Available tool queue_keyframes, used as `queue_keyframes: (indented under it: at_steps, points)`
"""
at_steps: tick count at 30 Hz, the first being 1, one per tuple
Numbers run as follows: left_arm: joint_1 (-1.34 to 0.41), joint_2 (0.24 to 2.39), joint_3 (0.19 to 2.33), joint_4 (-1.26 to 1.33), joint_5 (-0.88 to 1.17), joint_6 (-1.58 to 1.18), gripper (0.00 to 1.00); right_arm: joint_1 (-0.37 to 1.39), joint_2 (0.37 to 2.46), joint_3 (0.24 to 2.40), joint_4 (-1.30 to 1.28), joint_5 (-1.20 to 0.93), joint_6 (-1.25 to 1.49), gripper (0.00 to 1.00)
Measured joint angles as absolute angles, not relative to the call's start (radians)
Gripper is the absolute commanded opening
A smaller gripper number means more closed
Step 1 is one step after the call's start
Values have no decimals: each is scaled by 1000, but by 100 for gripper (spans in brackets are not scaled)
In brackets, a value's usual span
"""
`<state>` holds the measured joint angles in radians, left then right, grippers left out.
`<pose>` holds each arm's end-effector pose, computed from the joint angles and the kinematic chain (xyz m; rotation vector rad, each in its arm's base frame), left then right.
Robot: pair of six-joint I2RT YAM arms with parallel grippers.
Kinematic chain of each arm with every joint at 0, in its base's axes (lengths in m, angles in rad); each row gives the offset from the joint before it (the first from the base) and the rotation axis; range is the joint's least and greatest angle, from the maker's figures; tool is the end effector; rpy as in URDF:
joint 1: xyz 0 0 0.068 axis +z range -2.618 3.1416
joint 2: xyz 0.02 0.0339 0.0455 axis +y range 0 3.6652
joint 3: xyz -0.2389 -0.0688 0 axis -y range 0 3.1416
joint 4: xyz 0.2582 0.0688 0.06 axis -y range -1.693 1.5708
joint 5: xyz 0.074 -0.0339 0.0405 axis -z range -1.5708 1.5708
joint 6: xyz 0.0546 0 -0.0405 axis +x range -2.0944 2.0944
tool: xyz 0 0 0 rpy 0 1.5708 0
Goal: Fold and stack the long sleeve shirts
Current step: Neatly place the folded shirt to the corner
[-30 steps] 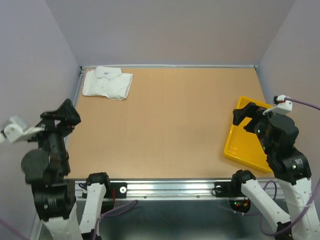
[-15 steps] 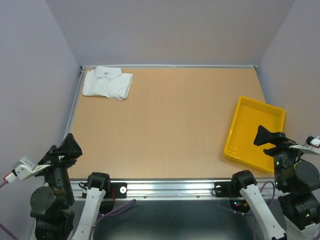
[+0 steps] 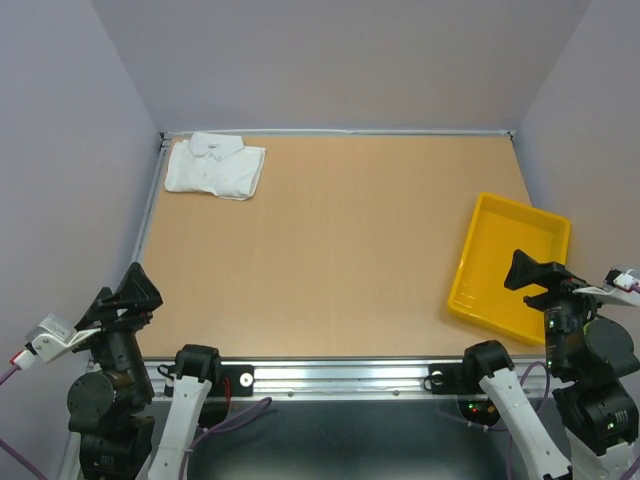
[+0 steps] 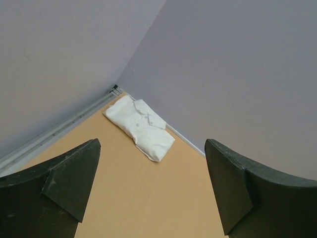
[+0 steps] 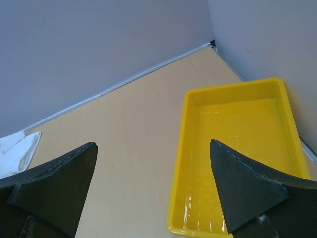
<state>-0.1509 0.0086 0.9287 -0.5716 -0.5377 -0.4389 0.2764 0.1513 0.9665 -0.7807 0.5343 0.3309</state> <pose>0.0076 0.0271 0.3986 -0.6321 1.1075 -0.1794 0.0443 -0.0163 0.3828 0.4604 1.4712 0.0717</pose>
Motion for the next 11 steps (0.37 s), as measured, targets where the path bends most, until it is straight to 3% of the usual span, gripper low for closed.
queue_keyframes:
  at_steps: [11]
  points:
    - [-151,9,902,-552,-543,-467,99,276,152,966,-775,533,328,100]
